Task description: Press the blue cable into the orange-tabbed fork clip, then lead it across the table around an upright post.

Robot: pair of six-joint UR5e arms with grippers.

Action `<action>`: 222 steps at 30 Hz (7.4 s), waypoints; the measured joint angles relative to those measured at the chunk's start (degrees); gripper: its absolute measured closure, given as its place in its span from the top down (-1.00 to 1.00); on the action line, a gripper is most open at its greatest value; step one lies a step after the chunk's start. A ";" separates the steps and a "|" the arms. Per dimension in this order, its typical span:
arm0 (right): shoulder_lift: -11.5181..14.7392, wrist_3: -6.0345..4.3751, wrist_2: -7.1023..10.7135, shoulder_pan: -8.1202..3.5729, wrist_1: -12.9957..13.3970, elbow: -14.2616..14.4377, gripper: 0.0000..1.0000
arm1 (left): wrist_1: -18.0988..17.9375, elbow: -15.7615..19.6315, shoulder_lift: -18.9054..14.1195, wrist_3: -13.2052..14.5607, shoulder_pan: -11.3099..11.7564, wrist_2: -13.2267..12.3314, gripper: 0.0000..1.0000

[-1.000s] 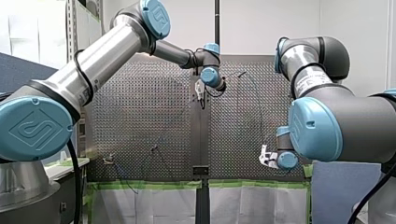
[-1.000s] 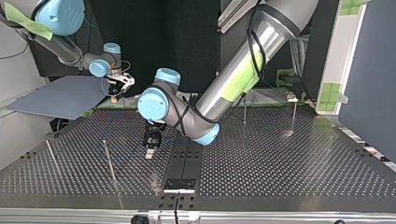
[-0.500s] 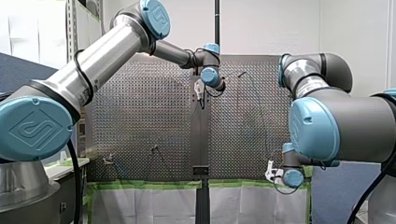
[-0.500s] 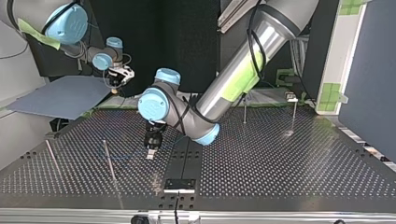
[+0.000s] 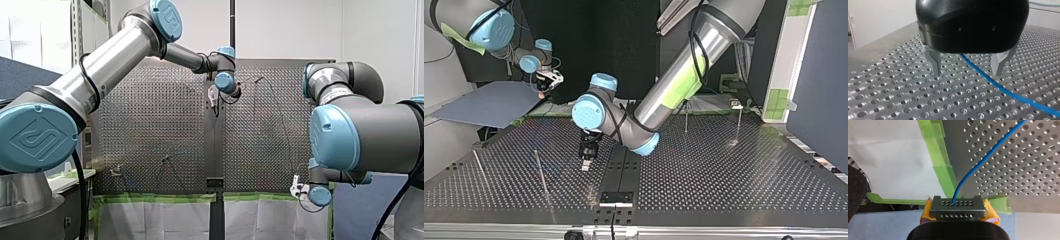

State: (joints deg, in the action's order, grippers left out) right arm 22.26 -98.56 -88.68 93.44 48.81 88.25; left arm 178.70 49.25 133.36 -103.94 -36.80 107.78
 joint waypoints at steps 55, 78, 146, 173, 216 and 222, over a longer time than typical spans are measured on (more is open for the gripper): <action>-2.95 0.02 1.84 -1.72 0.15 -2.45 -1.00 | 12.28 -2.78 -1.73 -12.86 -2.14 3.13 0.98; -3.05 -0.16 1.92 -1.66 -0.10 -2.43 -1.00 | 13.04 -2.76 -6.83 -3.49 -6.56 -1.07 0.98; -3.13 -1.04 2.42 -1.97 -0.20 -2.43 -1.00 | 14.84 -1.99 -6.75 -5.66 -6.65 -0.55 0.98; -3.13 -1.08 2.45 -1.94 -0.20 -2.44 -1.00 | 17.36 -1.86 -6.81 -4.83 -6.79 2.04 0.98; -3.14 -0.81 2.55 -1.85 -0.37 -2.43 -1.00 | -2.41 20.90 -29.14 -11.82 -3.58 2.22 0.98; -3.14 -0.78 2.56 -1.82 -0.37 -2.43 -1.00 | -5.90 24.40 -32.64 -11.75 -3.56 2.21 0.98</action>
State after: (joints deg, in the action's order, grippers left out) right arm 19.13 -99.34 -86.12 91.62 48.44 85.82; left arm 172.80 73.66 100.71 -115.68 -40.36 109.99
